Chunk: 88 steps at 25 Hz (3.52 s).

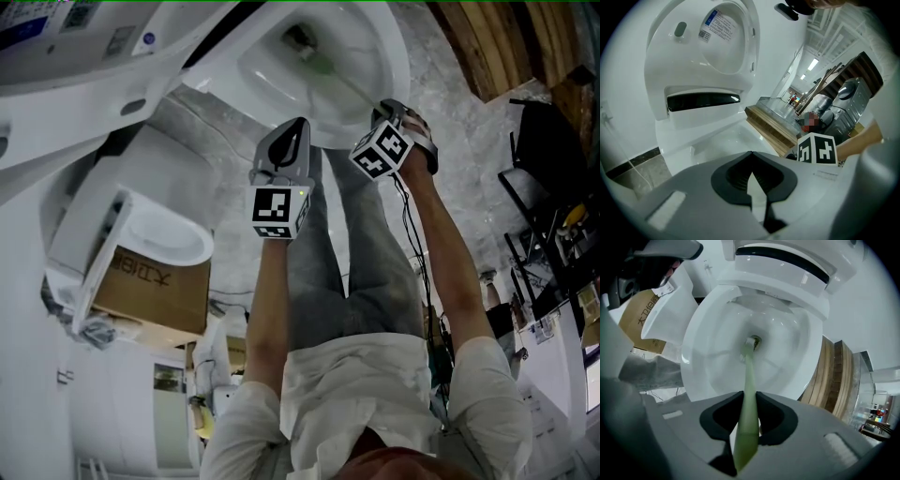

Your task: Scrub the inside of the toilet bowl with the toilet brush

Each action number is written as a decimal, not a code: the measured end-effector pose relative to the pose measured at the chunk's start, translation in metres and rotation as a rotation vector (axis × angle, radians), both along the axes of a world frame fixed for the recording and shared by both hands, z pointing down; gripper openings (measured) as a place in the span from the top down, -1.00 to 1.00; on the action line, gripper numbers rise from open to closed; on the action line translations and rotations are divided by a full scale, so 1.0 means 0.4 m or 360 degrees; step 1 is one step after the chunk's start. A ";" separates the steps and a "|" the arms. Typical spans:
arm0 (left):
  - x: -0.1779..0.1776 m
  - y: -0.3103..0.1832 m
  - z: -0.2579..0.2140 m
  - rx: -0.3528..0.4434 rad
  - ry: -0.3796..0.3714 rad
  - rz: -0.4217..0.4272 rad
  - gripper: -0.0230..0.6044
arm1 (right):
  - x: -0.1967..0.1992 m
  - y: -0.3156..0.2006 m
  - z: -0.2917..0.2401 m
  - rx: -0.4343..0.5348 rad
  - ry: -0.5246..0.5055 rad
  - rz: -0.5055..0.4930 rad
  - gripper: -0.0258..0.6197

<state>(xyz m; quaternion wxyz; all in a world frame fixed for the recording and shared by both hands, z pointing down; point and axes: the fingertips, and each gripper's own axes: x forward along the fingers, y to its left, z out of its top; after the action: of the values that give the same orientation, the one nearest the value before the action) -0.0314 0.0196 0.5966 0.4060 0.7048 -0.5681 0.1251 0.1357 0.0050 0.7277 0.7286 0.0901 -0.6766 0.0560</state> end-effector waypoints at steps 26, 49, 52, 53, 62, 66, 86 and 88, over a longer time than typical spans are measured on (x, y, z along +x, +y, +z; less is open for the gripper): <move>-0.053 0.001 -0.003 0.0023 -0.0020 -0.0024 0.87 | -0.091 -0.103 0.102 0.0038 0.0154 -0.0048 0.65; 0.026 -0.011 -0.279 0.0205 -0.0130 0.0046 0.87 | 0.044 -0.024 -0.276 0.0067 -0.0281 0.0452 0.65; 0.019 -0.022 -0.355 0.0261 -0.0163 0.0057 0.87 | 0.036 -0.039 -0.396 0.0134 -0.0403 0.0517 0.65; 0.016 -0.025 -0.382 0.0279 -0.0174 0.0059 0.87 | 0.032 -0.044 -0.439 0.0158 -0.0449 0.0533 0.65; 0.014 -0.056 -0.643 0.0472 -0.0277 0.0110 0.87 | -0.009 -0.078 -0.821 0.0408 -0.0851 0.0539 0.65; 0.030 -0.066 -0.756 0.0550 -0.0223 0.0084 0.87 | -0.017 -0.109 -0.981 0.0528 -0.1054 0.0560 0.65; 0.052 -0.075 -1.153 0.0922 -0.0387 0.0028 0.87 | -0.046 -0.180 -1.454 0.0790 -0.1792 0.0458 0.65; 0.056 -0.072 -1.165 0.0938 -0.0402 0.0027 0.87 | -0.047 -0.183 -1.467 0.0797 -0.1813 0.0441 0.65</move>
<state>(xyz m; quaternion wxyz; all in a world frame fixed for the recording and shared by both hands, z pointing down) -0.0091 -0.0091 0.1304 0.1096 0.7757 -0.6199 0.0453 0.1167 -0.0680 0.1408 0.1973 0.3005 -0.9327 0.0290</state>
